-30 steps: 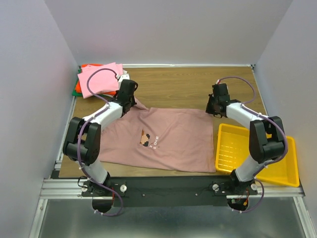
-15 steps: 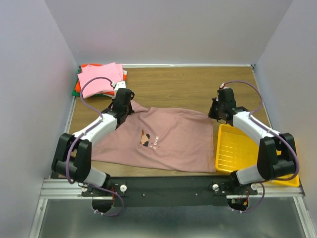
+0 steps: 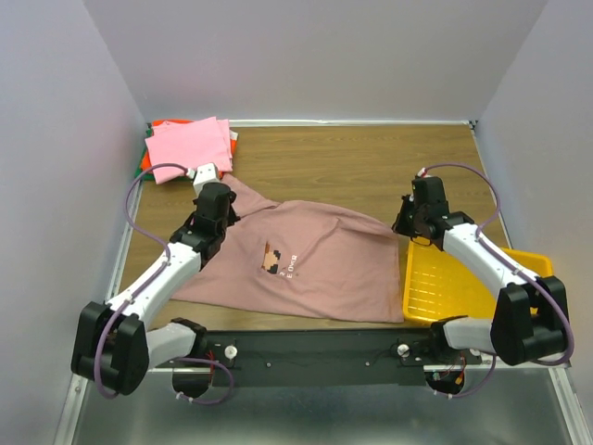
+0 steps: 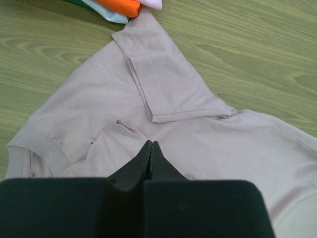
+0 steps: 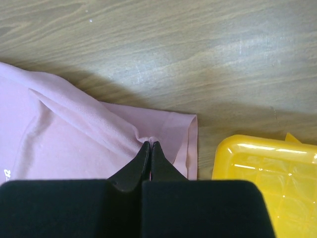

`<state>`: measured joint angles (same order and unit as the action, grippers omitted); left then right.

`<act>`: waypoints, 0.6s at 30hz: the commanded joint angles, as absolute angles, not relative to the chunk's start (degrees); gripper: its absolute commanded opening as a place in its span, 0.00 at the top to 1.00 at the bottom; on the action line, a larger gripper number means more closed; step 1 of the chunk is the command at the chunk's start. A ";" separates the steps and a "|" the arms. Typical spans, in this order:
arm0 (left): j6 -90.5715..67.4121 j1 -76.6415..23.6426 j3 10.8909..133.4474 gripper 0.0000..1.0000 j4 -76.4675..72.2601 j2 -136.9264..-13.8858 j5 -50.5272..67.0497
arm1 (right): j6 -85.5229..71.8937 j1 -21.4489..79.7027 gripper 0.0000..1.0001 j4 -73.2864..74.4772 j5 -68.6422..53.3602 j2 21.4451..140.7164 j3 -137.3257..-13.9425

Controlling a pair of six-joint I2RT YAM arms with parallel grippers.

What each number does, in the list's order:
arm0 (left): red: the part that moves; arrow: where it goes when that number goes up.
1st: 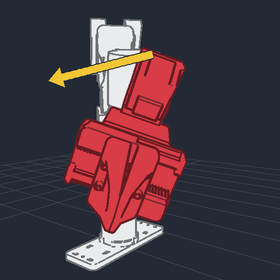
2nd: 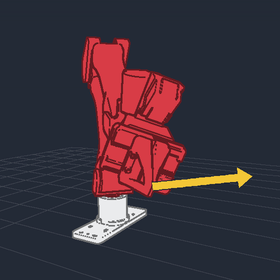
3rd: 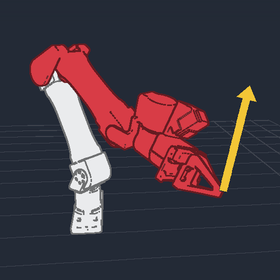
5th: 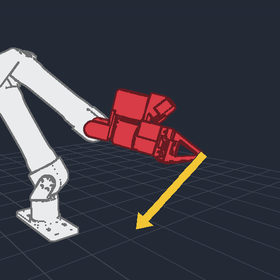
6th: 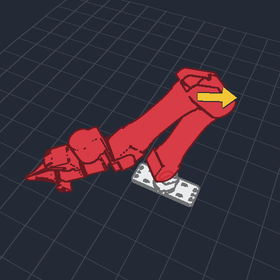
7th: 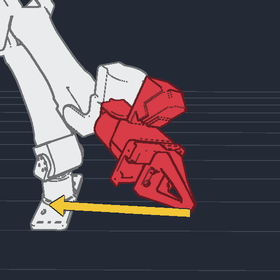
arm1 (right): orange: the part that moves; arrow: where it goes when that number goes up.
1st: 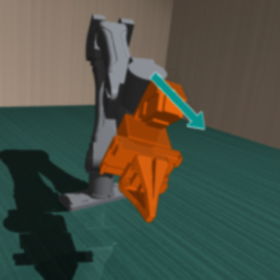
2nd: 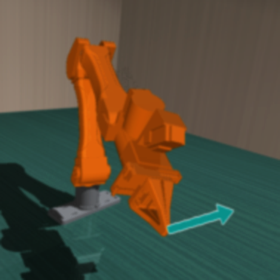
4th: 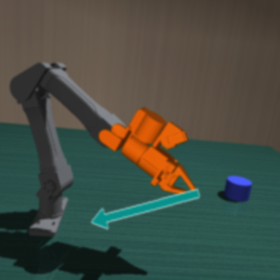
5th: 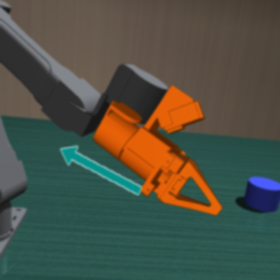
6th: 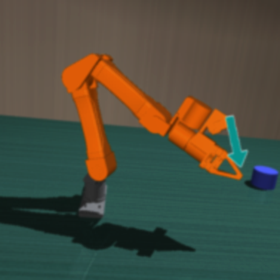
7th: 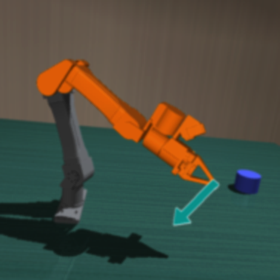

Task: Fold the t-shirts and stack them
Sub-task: Fold the tshirt

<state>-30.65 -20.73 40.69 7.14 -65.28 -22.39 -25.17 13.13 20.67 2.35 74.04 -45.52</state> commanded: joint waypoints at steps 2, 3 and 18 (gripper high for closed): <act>-29.19 -20.83 43.93 1.00 3.70 -73.62 -18.82 | -25.93 13.53 1.00 22.94 1.85 74.00 -44.38; -28.66 -20.83 44.82 0.99 3.26 -75.31 -18.81 | -26.01 13.45 1.00 22.94 1.67 74.18 -44.56; -23.73 -16.61 57.04 0.63 4.13 -96.85 -16.52 | -25.31 13.62 1.00 22.85 0.97 75.15 -46.05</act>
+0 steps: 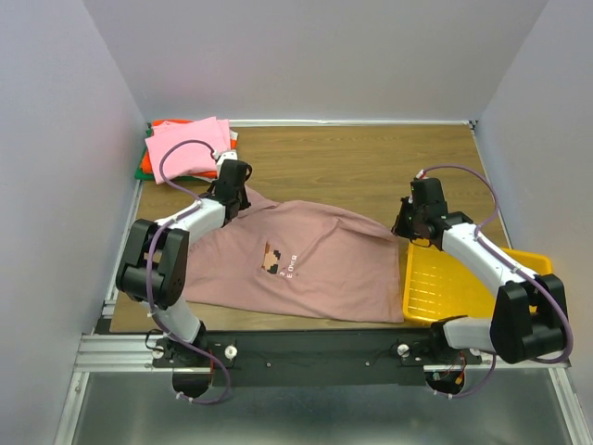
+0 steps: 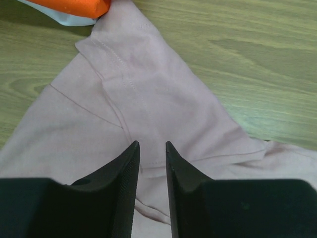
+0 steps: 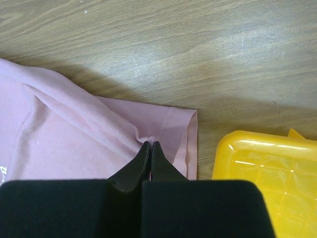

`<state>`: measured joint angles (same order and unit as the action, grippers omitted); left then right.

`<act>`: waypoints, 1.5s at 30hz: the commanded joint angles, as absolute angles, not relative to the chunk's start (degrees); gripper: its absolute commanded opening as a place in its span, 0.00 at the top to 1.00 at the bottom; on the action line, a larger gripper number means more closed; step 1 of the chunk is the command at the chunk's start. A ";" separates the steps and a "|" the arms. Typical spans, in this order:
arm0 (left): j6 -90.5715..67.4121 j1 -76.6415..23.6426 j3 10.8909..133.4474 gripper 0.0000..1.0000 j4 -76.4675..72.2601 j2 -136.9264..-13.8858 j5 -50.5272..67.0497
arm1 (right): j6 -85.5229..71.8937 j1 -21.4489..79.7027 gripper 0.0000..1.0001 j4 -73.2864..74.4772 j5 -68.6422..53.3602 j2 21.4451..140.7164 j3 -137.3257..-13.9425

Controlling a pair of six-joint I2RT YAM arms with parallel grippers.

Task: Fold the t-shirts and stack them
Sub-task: Fold the tshirt

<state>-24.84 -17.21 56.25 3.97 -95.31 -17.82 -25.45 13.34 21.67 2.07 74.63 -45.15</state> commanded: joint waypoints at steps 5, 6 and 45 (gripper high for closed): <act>-24.34 -16.52 55.46 0.60 3.78 -97.82 -15.65 | -25.14 13.71 1.00 22.76 0.79 75.41 -46.23; -24.35 -16.52 55.29 0.60 3.69 -98.00 -15.21 | -25.14 13.62 1.00 22.68 0.70 75.41 -46.23; -26.37 -16.52 49.93 1.00 4.83 -90.53 -14.68 | -24.43 13.71 0.99 22.50 0.35 73.13 -44.92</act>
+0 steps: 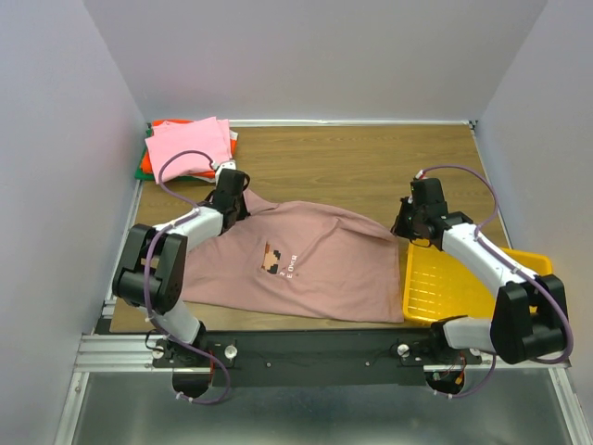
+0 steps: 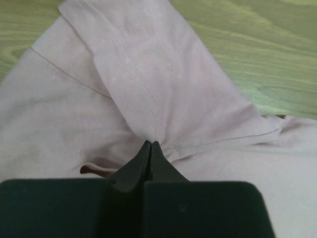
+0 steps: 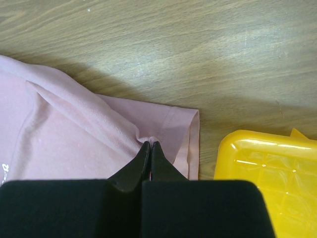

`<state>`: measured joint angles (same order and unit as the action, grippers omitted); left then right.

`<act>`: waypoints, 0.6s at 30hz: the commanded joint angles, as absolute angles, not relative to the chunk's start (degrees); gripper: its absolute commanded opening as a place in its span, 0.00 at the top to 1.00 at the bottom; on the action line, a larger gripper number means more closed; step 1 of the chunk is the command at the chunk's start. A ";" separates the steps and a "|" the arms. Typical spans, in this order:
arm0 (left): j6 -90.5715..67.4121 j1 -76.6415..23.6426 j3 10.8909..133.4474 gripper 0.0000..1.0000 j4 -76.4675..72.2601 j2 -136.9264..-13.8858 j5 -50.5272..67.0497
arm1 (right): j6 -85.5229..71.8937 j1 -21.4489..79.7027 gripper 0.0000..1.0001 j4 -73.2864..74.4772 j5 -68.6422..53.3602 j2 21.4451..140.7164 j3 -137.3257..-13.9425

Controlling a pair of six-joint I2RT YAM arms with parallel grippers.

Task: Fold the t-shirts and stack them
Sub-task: Fold the tshirt

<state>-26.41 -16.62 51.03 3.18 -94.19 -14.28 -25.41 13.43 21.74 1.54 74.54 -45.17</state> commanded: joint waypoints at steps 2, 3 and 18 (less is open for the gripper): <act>-26.37 -16.52 49.22 1.00 5.27 -88.51 -14.76 | -24.61 13.62 1.00 22.50 0.35 72.78 -44.30; -26.37 -16.52 48.44 1.00 5.36 -87.81 -14.85 | -24.78 13.71 1.00 22.41 0.35 72.60 -44.04; -33.57 -16.52 37.10 1.00 6.33 -67.43 -21.44 | -26.54 13.62 1.00 22.76 1.32 69.61 -39.91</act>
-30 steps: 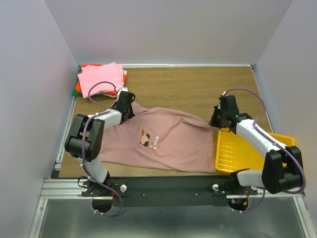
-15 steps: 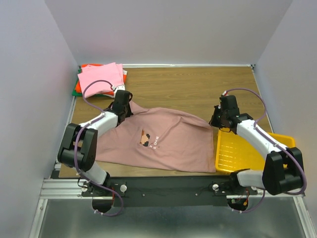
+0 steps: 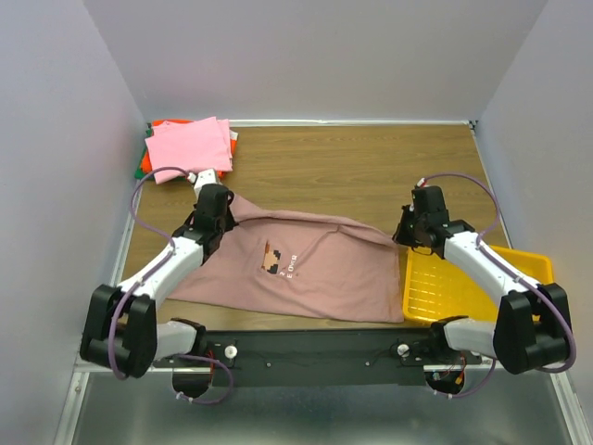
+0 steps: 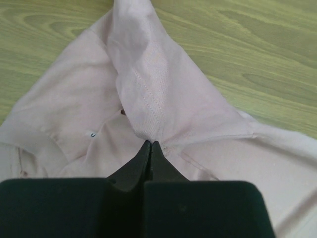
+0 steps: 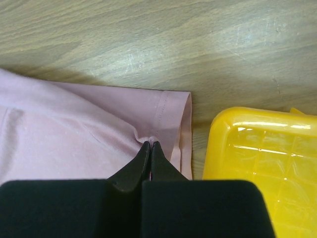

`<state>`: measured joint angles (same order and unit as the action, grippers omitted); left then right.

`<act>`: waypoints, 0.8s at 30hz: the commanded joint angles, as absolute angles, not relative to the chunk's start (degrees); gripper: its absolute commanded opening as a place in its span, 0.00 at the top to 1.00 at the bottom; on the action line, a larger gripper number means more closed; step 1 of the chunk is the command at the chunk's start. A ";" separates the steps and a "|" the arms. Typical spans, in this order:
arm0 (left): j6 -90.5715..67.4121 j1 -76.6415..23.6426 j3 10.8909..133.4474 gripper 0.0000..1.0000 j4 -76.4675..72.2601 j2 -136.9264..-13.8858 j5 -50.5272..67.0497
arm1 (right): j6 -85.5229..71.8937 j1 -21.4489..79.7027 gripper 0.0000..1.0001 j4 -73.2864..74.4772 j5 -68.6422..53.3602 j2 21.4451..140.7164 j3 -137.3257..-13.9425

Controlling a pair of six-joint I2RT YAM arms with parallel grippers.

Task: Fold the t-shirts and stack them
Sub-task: Fold the tshirt

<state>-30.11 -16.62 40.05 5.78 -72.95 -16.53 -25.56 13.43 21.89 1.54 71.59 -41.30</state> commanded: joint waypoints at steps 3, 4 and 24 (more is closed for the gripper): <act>-35.50 -16.52 35.24 1.00 7.29 -62.50 -22.59 | -26.72 13.62 1.00 22.94 1.49 68.56 -39.29; -36.12 -16.52 34.11 1.00 7.47 -61.45 -22.50 | -26.81 13.71 1.00 23.11 1.41 68.29 -39.03; -46.05 -16.61 27.60 1.00 14.24 -40.52 -24.61 | -29.53 16.43 1.00 25.22 3.51 61.26 -37.27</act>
